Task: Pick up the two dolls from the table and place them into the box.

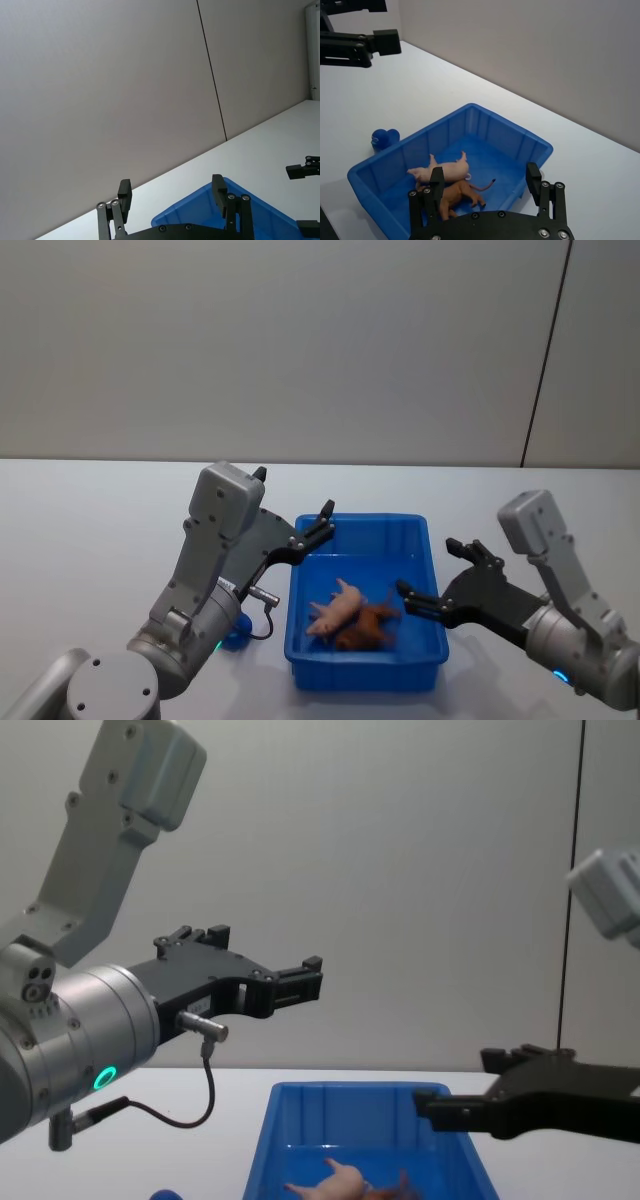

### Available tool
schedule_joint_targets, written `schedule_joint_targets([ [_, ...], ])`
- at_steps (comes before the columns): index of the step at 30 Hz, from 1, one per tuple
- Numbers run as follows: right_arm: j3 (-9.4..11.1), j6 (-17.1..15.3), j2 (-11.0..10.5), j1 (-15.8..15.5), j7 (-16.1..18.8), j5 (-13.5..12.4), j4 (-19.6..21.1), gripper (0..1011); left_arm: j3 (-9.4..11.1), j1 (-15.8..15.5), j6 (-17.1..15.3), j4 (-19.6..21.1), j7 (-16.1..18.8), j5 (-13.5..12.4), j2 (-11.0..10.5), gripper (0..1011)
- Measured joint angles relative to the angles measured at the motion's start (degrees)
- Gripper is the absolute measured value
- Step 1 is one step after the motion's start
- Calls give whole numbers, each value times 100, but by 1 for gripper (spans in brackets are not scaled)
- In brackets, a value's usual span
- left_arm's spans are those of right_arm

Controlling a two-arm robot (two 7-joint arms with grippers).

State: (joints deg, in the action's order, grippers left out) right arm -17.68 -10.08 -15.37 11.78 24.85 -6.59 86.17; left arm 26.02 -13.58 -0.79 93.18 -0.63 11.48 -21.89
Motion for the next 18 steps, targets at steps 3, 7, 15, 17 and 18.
schedule_joint_targets([
  [3, 50, 20, -65, -43, -15, -63, 3, 1001, 0, 0, 0, 0, 0, 0, 0, 1003],
  [7, 126, 57, -164, -106, -35, -168, 22, 1001, 0, 0, 0, 0, 0, 0, 0, 1003],
  [15, 282, 135, -382, -243, -64, -327, 57, 1001, 0, 0, 0, 0, 0, 0, 0, 1003],
  [17, 316, 155, -428, -273, -73, -363, 64, 1001, 0, 0, 0, 0, -1, 0, 1, 1003],
  [18, 327, 161, -441, -283, -75, -374, 67, 1001, 0, 0, 0, 0, -1, 0, 1, 1003],
])
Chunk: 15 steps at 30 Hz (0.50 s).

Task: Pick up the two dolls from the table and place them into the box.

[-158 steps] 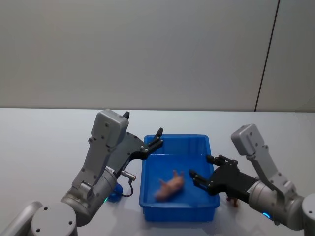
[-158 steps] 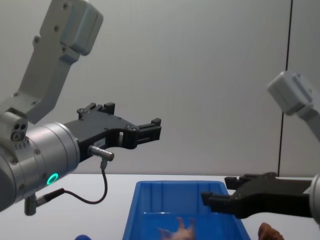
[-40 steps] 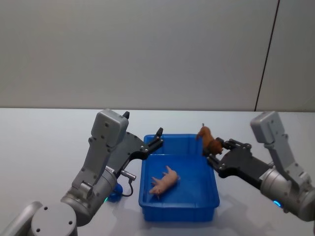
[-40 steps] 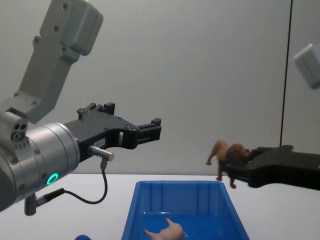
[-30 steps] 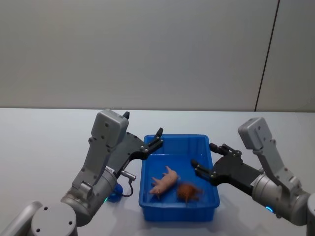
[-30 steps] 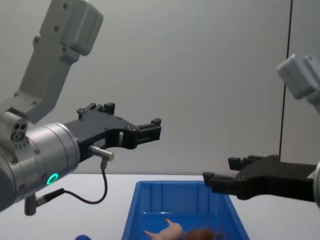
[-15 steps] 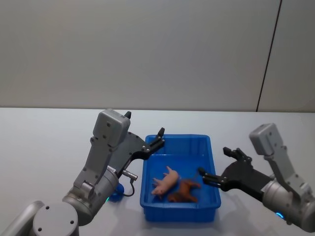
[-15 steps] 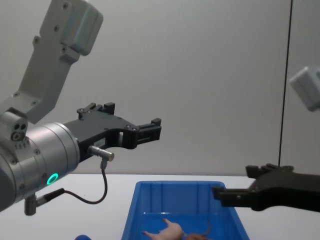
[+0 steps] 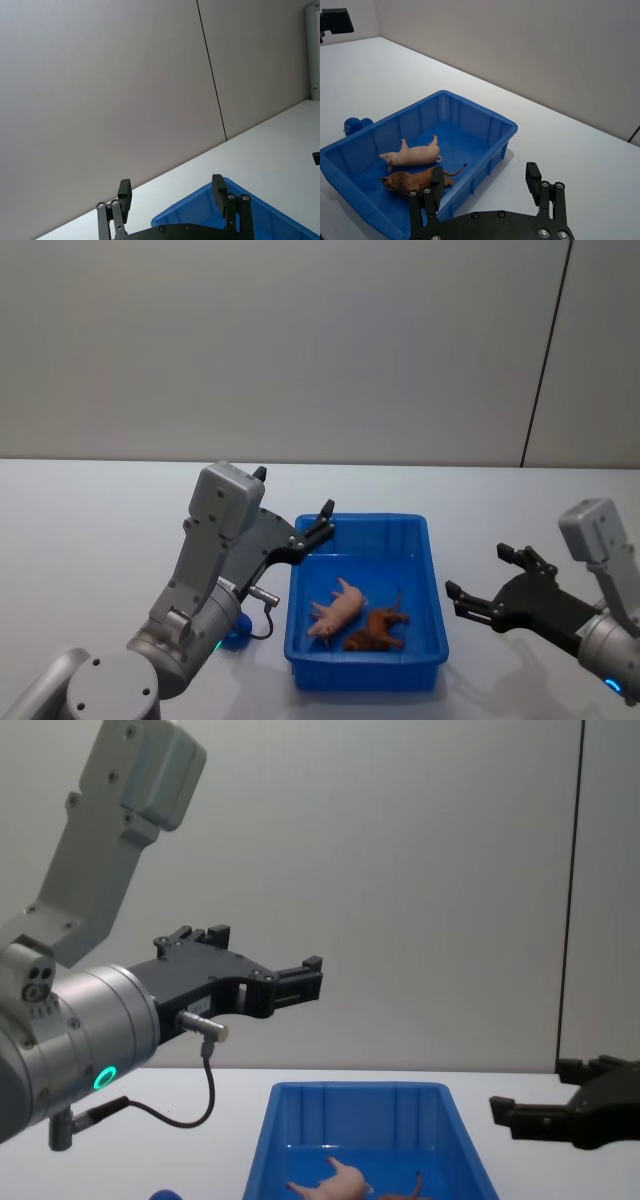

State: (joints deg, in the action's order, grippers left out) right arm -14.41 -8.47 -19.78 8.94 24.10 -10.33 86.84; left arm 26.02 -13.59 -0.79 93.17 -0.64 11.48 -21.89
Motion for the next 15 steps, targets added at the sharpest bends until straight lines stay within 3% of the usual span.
schedule_joint_targets([
  [15, 110, 64, -158, -104, -20, -109, 24, 1001, -91, 75, -164, 6, -171, 41, -146, 1003],
])
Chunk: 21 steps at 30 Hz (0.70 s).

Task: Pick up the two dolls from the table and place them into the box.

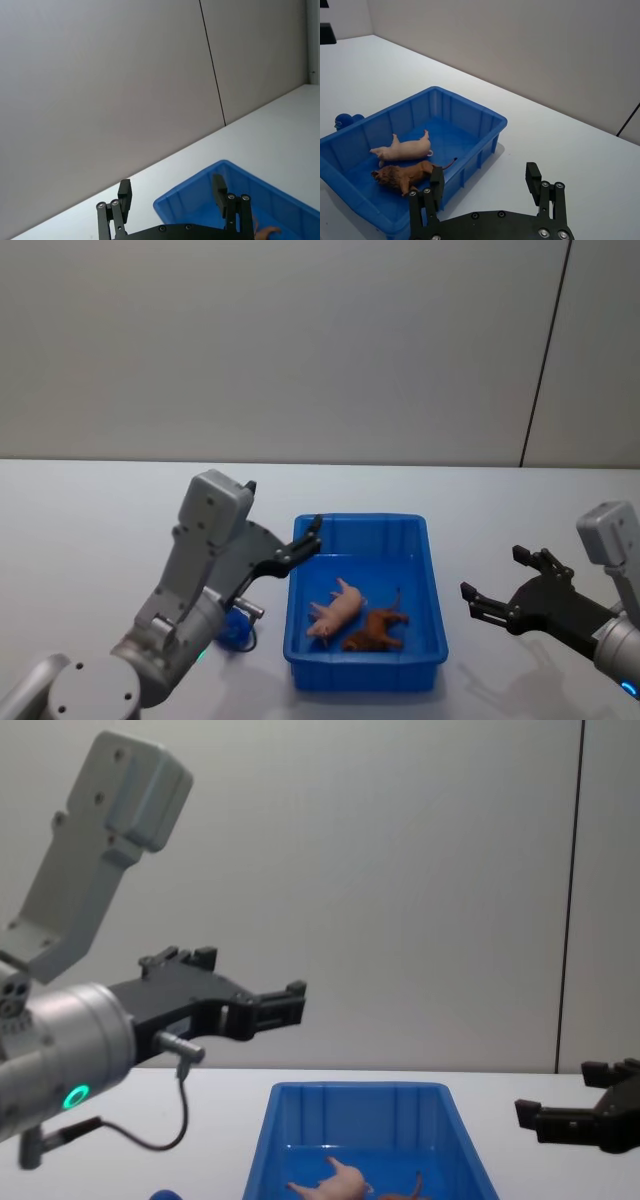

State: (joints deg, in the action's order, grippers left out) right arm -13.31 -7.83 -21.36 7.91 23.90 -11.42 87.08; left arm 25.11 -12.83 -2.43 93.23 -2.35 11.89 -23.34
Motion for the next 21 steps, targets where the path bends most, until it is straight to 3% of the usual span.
schedule_joint_targets([
  [14, 31, 18, -43, -27, -8, -28, 8, 1001, -159, 315, -203, 22, -121, 296, -365, 1003],
  [21, 38, 23, -53, -32, -9, -35, 9, 1001, -218, 458, -202, -183, -253, 487, -501, 1003],
])
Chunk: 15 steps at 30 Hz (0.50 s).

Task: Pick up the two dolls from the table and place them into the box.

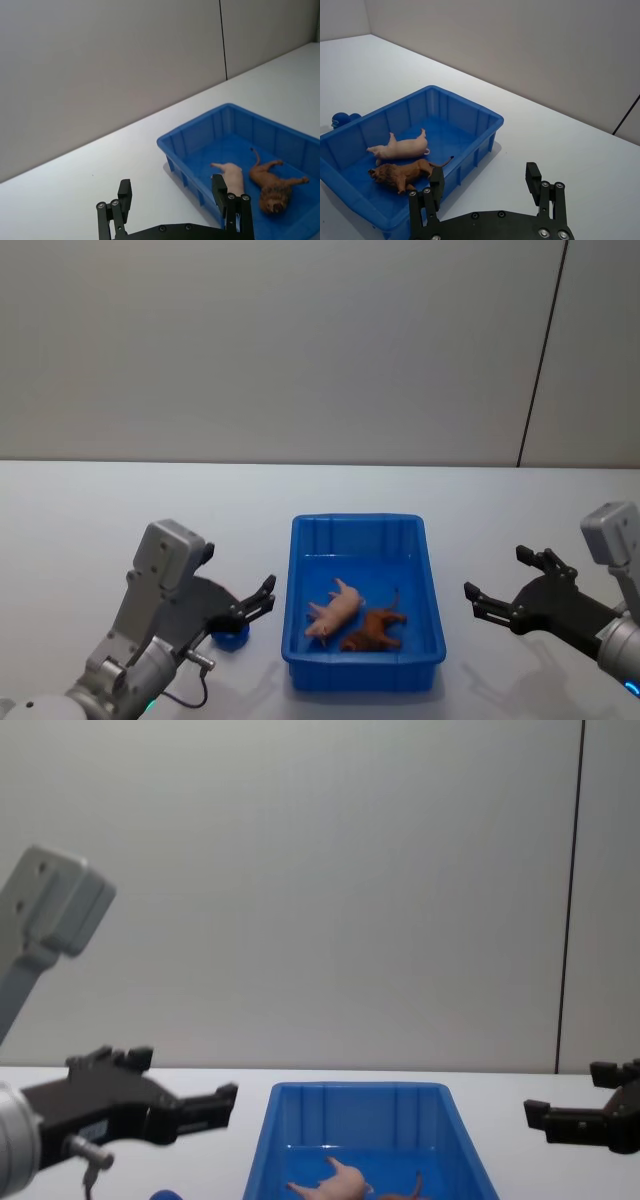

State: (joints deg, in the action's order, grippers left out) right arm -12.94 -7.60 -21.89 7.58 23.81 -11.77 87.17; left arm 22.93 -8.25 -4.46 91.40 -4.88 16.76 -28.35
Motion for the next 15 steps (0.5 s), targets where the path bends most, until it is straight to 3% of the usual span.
schedule_joint_targets([
  [15, 7, 2, -7, -7, 1, -7, 0, 1001, -49, 4, 131, -653, -412, 146, -22, 1003],
])
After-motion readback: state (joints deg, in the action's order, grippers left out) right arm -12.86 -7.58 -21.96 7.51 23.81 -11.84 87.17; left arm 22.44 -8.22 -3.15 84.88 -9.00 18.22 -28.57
